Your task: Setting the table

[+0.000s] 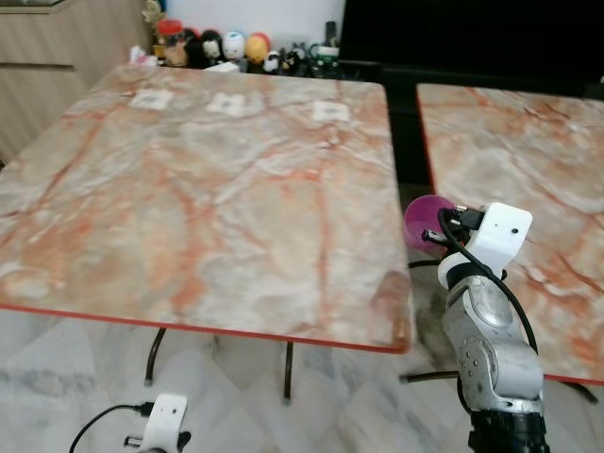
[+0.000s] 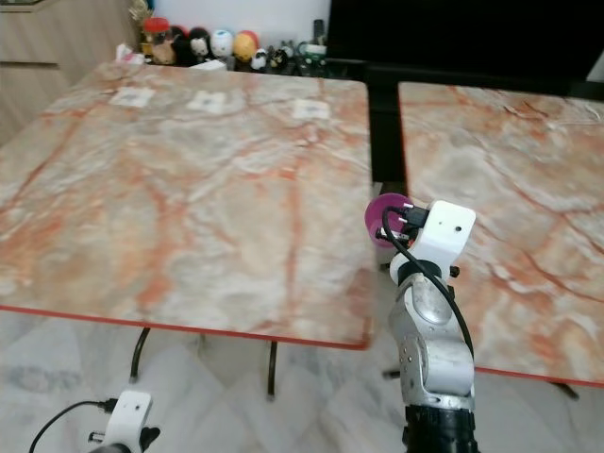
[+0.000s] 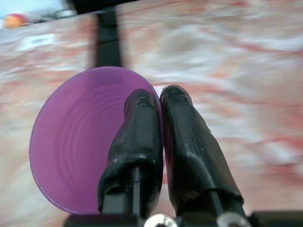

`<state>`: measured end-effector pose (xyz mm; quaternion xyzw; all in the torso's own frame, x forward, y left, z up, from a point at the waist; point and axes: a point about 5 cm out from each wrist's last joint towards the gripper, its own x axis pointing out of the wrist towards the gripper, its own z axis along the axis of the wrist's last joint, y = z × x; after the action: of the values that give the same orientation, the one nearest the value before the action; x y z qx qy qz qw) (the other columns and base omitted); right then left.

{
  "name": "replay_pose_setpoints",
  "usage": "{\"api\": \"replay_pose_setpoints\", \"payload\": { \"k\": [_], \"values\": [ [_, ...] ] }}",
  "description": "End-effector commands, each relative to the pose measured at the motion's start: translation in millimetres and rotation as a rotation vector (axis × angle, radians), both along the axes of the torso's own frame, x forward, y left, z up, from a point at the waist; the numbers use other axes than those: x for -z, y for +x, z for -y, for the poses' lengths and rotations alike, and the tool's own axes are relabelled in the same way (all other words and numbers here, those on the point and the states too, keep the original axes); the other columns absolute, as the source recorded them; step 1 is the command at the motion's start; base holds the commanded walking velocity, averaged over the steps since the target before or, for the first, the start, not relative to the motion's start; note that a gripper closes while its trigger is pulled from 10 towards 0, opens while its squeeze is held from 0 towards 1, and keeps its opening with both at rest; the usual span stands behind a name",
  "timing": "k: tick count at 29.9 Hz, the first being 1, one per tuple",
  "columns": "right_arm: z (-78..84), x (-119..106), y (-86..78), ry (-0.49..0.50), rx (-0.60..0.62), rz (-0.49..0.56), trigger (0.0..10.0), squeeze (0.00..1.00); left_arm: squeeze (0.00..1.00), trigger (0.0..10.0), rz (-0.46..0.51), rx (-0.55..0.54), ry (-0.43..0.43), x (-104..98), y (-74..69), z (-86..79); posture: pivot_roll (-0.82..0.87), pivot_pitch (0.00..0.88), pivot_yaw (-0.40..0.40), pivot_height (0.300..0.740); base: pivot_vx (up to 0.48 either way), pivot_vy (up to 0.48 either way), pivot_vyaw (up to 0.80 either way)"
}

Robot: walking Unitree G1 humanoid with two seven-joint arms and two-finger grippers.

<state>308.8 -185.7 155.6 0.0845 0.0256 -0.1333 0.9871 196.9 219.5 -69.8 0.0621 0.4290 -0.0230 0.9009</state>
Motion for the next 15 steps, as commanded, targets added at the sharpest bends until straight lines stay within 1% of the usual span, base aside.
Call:
{"api": "replay_pose_setpoints", "payload": {
  "k": [1, 15],
  "values": [
    [-4.5, -6.0, 1.1, 0.000, -0.008, 0.027, 10.0, 0.00, 0.00, 10.0, -0.024, -0.007, 0.018, 1.9, -6.1, -7.2, 0.03, 0.079, -0.016, 0.740, 0.000, -0.461, 0.00],
    [0.1, -7.7, 2.4, -0.005, 0.010, 0.036, 10.0, 0.00, 0.00, 10.0, -0.024, -0.006, 0.018, 1.9, -6.0, -6.9, 0.03, 0.067, -0.016, 0.740, 0.000, -0.458, 0.00]
  ]
}}
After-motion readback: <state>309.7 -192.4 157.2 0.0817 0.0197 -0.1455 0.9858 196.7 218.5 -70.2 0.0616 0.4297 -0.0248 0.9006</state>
